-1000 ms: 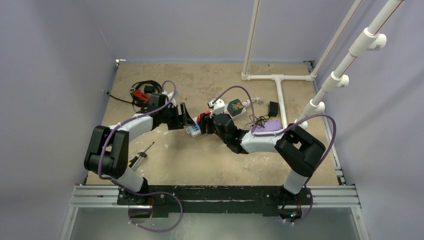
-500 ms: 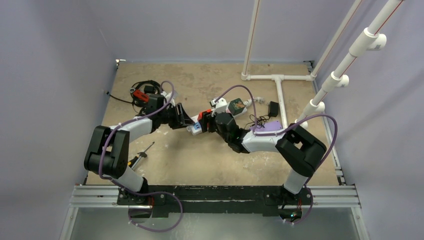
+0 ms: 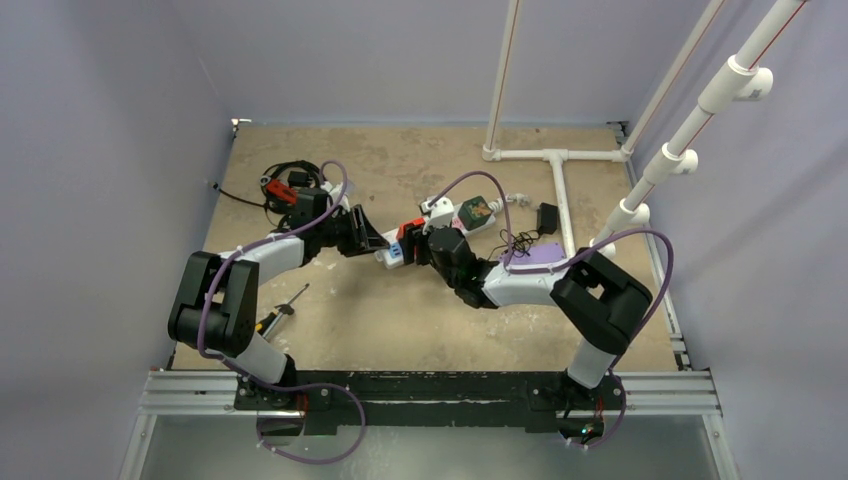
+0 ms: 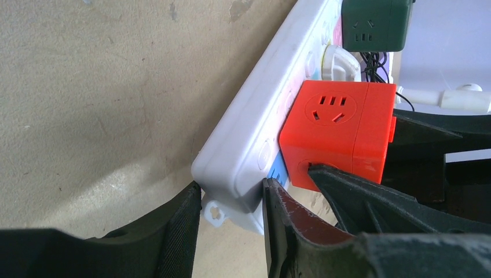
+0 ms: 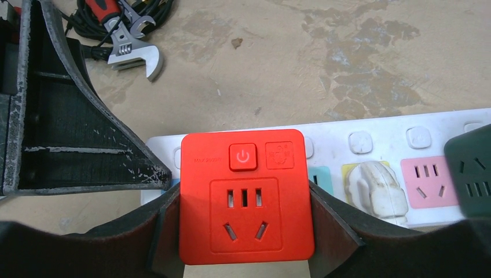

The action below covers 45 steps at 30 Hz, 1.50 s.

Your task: Pull the plug off the socket

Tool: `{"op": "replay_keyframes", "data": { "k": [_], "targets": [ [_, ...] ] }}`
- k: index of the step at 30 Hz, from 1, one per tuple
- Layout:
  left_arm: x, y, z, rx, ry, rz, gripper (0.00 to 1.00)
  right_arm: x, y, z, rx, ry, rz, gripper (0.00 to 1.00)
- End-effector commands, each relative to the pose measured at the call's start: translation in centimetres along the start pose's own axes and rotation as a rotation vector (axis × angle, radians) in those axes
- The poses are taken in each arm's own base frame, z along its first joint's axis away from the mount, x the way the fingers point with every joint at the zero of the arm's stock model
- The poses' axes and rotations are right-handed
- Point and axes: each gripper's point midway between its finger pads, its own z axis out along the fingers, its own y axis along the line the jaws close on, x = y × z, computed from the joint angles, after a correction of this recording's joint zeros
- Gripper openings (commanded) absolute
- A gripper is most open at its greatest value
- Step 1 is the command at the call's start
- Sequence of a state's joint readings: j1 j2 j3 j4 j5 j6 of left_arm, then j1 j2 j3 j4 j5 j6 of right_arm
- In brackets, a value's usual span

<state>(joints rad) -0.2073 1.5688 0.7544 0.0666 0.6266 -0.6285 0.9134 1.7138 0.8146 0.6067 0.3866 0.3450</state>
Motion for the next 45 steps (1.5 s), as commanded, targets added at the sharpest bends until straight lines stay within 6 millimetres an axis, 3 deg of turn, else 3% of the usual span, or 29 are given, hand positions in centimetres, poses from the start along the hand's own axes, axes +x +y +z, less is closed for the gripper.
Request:
{"op": "replay_keyframes", "data": {
  "k": [1, 11, 18, 26, 34, 43, 45],
  "targets": [
    [-0.7, -2.8, -0.3, 0.122, -0.011, 0.045, 0.00, -3.1, 2.4, -0.4, -0.014, -0.097, 0.049, 0.00],
    [-0.7, -2.7, -0.2, 0.118, -0.011, 0.043, 0.00, -2.7, 2.6, -0.6, 0.055, -0.100, 0.004, 0.00],
    [-0.6, -2.4, -0.1, 0.107, -0.009, 0.036, 0.00, -2.8, 4.4, -0.9, -0.071, -0.085, 0.035, 0.00],
    [-0.5, -2.1, 0.0, 0.093, -0.008, 0.037, 0.00, -4.1, 1.9, -0.6, -0.162, -0.086, 0.103, 0.00],
    [-0.6, -2.2, 0.0, 0.098, -0.006, 0.043, 0.00, -3.9, 2.1, -0.3, -0.174, -0.074, 0.104, 0.00],
    [-2.5, -2.1, -1.6, 0.050, -0.078, 0.082, 0.47, -6.0, 1.6, -1.4, -0.161, -0.130, 0.136, 0.00],
    [-2.6, -2.5, -1.9, 0.070, -0.089, 0.084, 0.53, -6.7, 1.8, -1.8, -0.172, -0.142, 0.145, 0.00]
  ]
}}
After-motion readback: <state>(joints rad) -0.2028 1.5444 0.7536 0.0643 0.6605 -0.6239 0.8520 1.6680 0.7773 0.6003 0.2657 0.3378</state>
